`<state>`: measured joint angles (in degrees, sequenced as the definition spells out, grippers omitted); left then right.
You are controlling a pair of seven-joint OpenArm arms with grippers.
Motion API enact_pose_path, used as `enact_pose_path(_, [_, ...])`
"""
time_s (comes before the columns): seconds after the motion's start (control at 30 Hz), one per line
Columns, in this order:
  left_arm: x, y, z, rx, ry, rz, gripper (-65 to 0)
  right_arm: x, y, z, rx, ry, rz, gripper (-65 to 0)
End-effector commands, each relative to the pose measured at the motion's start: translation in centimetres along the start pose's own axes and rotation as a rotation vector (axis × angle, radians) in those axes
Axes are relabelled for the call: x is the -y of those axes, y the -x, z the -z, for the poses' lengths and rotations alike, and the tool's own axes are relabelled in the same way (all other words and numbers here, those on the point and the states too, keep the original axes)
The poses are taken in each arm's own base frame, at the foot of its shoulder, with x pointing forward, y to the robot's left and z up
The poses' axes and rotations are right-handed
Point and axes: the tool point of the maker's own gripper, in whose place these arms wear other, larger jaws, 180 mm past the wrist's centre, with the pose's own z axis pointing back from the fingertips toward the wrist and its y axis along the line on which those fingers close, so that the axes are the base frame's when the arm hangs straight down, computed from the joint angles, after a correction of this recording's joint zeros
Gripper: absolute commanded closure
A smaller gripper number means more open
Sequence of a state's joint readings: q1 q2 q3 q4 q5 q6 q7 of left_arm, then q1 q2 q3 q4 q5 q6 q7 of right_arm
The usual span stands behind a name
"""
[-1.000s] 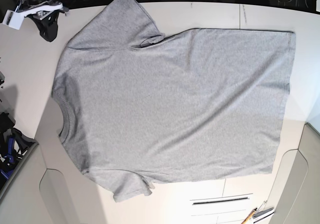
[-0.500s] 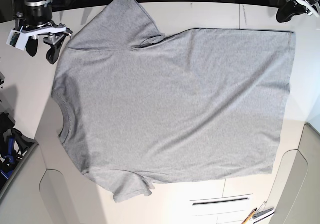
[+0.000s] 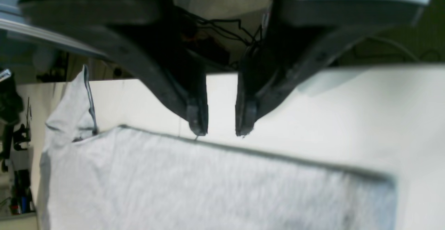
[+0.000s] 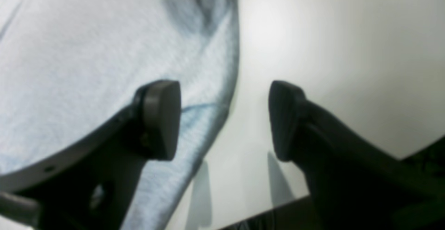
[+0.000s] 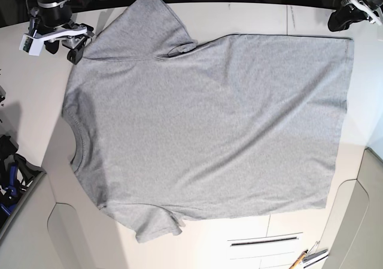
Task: Fold the T-shirt properly
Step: 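Lower the right gripper onto the grey shirt's shoulder seam and grasp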
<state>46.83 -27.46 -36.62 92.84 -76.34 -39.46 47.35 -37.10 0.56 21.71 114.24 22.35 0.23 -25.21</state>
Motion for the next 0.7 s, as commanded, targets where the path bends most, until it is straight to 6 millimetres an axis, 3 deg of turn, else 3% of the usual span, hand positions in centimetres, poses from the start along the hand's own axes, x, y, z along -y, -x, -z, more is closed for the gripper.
enact_pose_path(0.0, [0.3,-0.9,-0.4,0.024,0.013,0.015,-17.1,0.1,-0.8,0.0,0.032,-0.005,0.013,-39.4])
enact_pose_path(0.23, [0.3,-1.1,-0.3,0.028,0.015,0.016,-17.1,1.6,1.1,2.3,-0.028,-0.048,0.13,-39.4])
enact_pose_path(0.43, [0.4,-1.3,-0.2,0.032,0.017,0.018,-17.1,-0.1,2.5,3.2,-0.078,-0.16,0.207,-39.4])
enact_pose_path(0.67, [0.5,-1.4,-0.1,0.038,0.021,0.018,-17.1,-0.4,3.2,3.7,-0.097,-0.188,0.24,-39.4])
